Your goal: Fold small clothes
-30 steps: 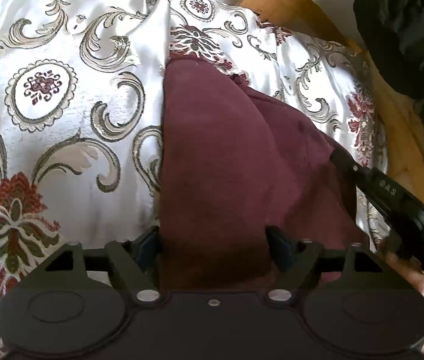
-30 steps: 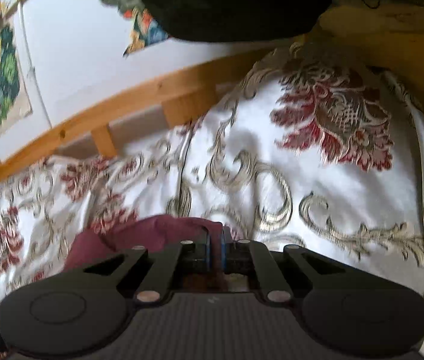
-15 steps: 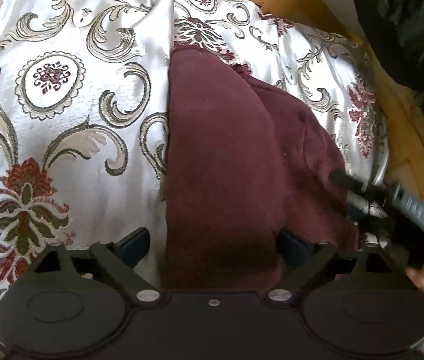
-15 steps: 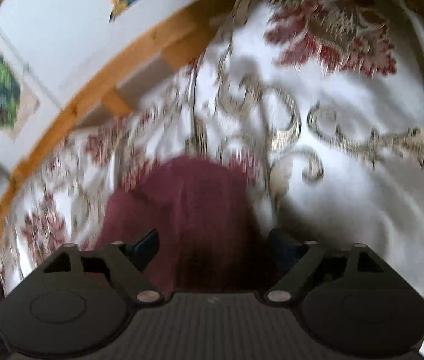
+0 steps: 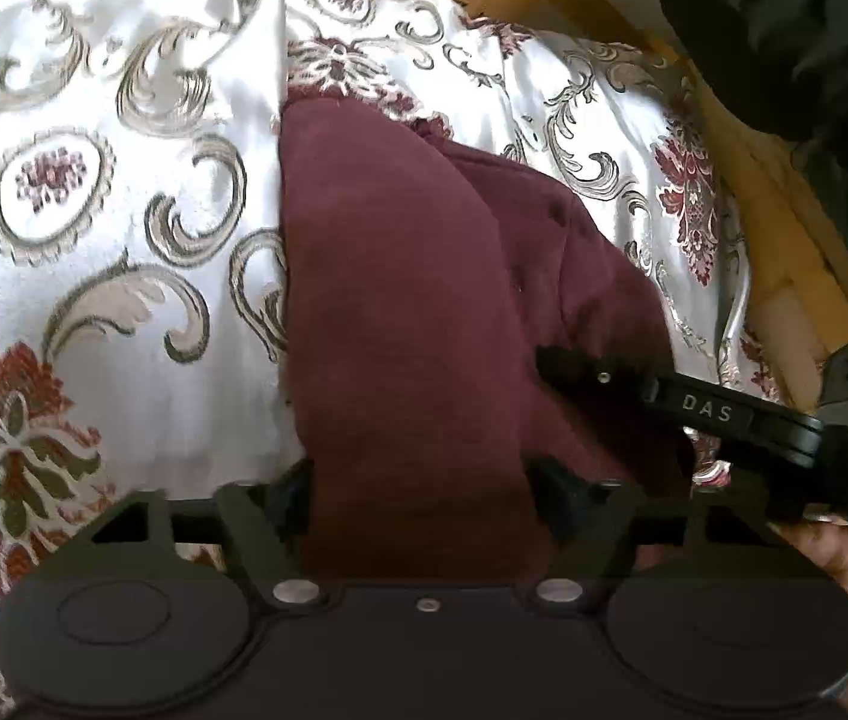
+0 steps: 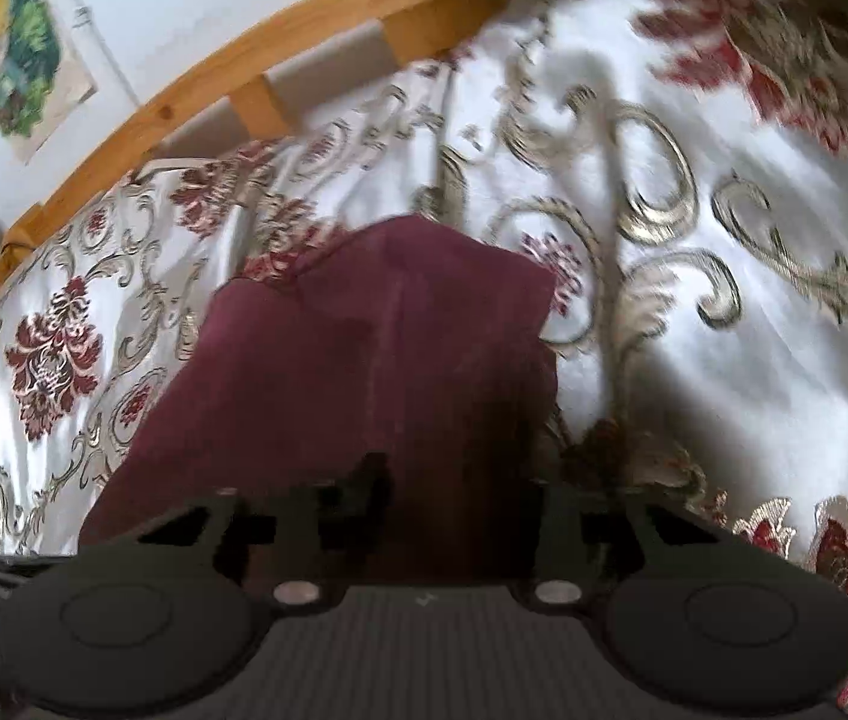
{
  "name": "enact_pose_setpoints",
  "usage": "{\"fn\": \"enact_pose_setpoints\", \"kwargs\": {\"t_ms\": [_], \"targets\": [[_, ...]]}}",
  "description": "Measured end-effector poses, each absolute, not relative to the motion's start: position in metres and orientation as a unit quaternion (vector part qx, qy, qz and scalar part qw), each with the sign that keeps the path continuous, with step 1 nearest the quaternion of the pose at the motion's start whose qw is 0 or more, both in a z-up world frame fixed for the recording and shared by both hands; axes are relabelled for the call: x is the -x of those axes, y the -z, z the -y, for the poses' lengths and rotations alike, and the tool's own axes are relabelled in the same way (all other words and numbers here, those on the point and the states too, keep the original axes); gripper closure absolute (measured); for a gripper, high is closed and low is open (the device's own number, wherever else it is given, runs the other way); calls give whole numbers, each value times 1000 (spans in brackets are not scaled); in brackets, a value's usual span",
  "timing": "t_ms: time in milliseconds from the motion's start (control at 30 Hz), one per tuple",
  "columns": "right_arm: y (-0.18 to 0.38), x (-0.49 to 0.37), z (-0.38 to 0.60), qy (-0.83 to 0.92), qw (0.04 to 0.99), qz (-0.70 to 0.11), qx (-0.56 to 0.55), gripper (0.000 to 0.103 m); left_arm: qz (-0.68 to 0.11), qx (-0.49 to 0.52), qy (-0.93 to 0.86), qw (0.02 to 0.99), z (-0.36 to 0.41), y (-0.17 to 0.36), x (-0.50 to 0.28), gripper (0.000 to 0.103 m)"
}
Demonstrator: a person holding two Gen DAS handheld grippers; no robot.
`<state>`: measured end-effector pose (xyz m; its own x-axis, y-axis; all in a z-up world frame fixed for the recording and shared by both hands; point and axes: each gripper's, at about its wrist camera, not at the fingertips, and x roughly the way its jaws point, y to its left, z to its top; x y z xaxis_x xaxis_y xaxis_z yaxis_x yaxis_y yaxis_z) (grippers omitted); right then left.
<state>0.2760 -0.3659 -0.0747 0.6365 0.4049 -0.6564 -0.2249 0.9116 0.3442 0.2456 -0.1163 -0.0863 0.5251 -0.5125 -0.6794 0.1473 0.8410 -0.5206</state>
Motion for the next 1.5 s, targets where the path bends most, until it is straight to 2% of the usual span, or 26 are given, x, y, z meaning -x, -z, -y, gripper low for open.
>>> {"fn": "enact_pose_setpoints", "kwargs": {"t_ms": [100,167,300,433,500,667,900,1000,1100,1167,1333,1400,1500], "targets": [[62,-264,362,-175,913,-353,-103,78,-415,178,188,872,122,74,-237,52],[52,-256,359,-178,926,-319,-97,79,-381,144,194,892,129,62,-228,54],[31,-237,342,-178,958,-223,-34,79,-307,99,201,925,134,45,-211,55],[17,-229,330,-191,975,-115,-5,79,-246,98,193,945,124,35,-209,55],[14,-238,323,-191,978,-85,-5,79,-233,105,183,949,117,32,-220,55],[19,-286,311,-197,976,-89,-17,79,-248,149,159,944,98,38,-276,55],[47,-350,324,-182,970,-153,-55,78,-303,191,143,923,96,67,-338,53],[66,-362,333,-162,967,-175,-91,72,-314,211,134,916,96,81,-347,47],[75,-364,334,-154,969,-176,-81,67,-317,225,135,911,93,91,-352,41],[76,-364,335,-147,971,-175,-76,57,-321,244,131,906,90,96,-354,37],[69,-359,338,-142,970,-177,-90,44,-319,272,119,900,86,98,-338,36],[65,-357,336,-141,971,-174,-84,42,-324,271,110,900,85,96,-334,31],[58,-352,334,-136,974,-168,-74,32,-339,280,96,893,82,90,-332,23]]}}
